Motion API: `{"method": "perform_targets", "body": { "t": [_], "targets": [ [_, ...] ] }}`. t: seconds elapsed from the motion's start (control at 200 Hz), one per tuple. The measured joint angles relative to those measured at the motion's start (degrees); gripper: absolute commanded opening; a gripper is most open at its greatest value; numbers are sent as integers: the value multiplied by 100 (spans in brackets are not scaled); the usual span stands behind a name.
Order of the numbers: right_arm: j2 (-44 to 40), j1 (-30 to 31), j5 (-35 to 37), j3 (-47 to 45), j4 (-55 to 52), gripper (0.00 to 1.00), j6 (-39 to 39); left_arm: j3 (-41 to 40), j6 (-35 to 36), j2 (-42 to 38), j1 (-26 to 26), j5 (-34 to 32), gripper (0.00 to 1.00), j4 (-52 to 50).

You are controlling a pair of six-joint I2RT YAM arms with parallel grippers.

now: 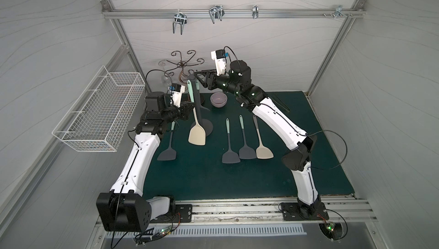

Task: Take the spatula off the kitchen utensil rack
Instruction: Take off the spatula from the rack.

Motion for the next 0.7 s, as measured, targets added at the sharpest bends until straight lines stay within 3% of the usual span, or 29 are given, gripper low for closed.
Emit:
{"method": "perform_targets", "body": {
  "t": [0.275, 0.7],
  "targets": [
    [476, 31, 52, 68, 131, 52, -55, 0, 109, -13, 2, -9, 0, 4],
    [413, 37, 225, -238, 479, 51, -195, -2, 352, -645, 13, -70, 0, 278]
  ]
}}
